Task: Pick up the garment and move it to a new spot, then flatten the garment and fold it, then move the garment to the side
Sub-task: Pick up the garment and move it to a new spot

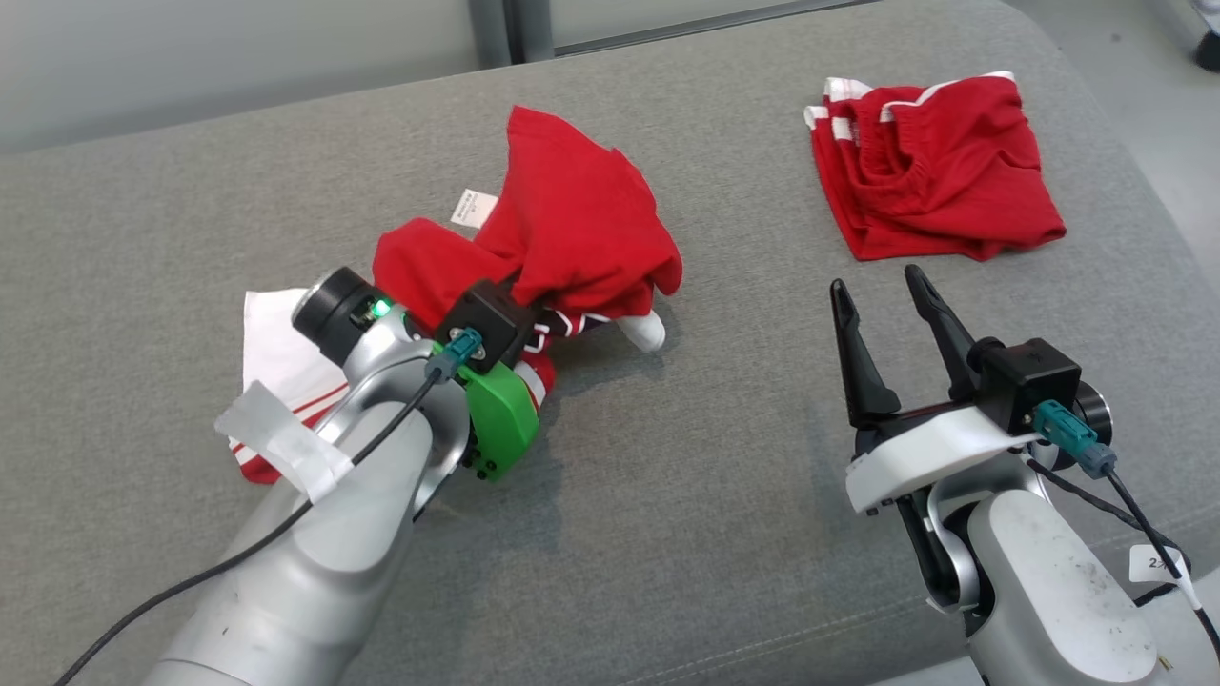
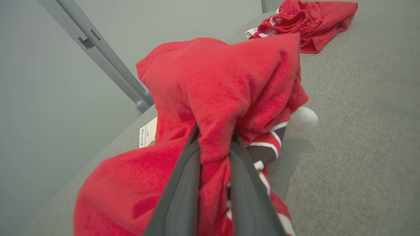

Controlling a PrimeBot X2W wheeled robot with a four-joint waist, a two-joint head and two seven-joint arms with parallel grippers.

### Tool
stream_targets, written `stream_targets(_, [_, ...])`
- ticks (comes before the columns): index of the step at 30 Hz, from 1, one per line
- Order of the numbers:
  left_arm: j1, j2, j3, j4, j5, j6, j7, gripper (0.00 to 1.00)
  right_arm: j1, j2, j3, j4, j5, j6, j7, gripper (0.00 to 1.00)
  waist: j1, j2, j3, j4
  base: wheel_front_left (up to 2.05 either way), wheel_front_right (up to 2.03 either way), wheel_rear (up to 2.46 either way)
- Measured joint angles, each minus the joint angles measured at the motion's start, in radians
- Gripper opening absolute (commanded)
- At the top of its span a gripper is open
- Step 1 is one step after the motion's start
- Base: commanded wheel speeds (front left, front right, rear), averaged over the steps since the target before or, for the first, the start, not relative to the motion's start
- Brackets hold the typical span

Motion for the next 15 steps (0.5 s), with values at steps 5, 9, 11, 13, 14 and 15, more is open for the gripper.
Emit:
stream_targets(5, [0.031, -0.002, -0.071, 0.014, -0.024, 0.0, 0.004, 0.0, 0.0, 0.006, 0.021, -0.002, 0.0, 0.008, 0.0, 1.0, 0.0, 0.0, 0.003, -0.066, 0.0, 0.0, 0.0])
stream_targets(9, [0.037, -0.002, -0.104, 0.03, -0.037, 0.0, 0.002, 0.26, 0.0, 0.008, 0.016, -0.002, 0.001, 0.011, -0.002, 1.0, 0.0, 0.0, 0.011, -0.107, 0.0, 0.0, 0.0])
stream_targets(11, [0.037, -0.002, -0.104, 0.035, -0.058, 0.0, 0.001, 0.82, 0.0, 0.007, 0.012, -0.001, 0.002, 0.011, -0.007, 1.0, 0.0, 0.0, 0.016, -0.119, 0.0, 0.0, 0.0])
stream_targets(13, [0.037, -0.002, -0.102, 0.041, -0.077, 0.0, -0.007, 1.0, 0.0, 0.007, 0.006, 0.002, 0.002, 0.011, -0.009, 1.0, 0.0, 0.0, 0.02, -0.123, 0.0, 0.0, 0.0])
stream_targets(14, [0.037, -0.002, -0.101, 0.046, -0.084, 0.0, -0.007, 1.0, 0.0, 0.006, 0.003, 0.004, 0.002, 0.011, -0.009, 1.0, 0.0, 0.0, 0.02, -0.122, 0.0, 0.0, 0.0])
stream_targets(15, [0.037, -0.002, -0.097, 0.049, -0.09, 0.0, -0.01, 1.0, 0.0, 0.005, 0.0, 0.004, 0.002, 0.011, -0.01, 1.0, 0.0, 0.0, 0.019, -0.12, 0.0, 0.0, 0.0])
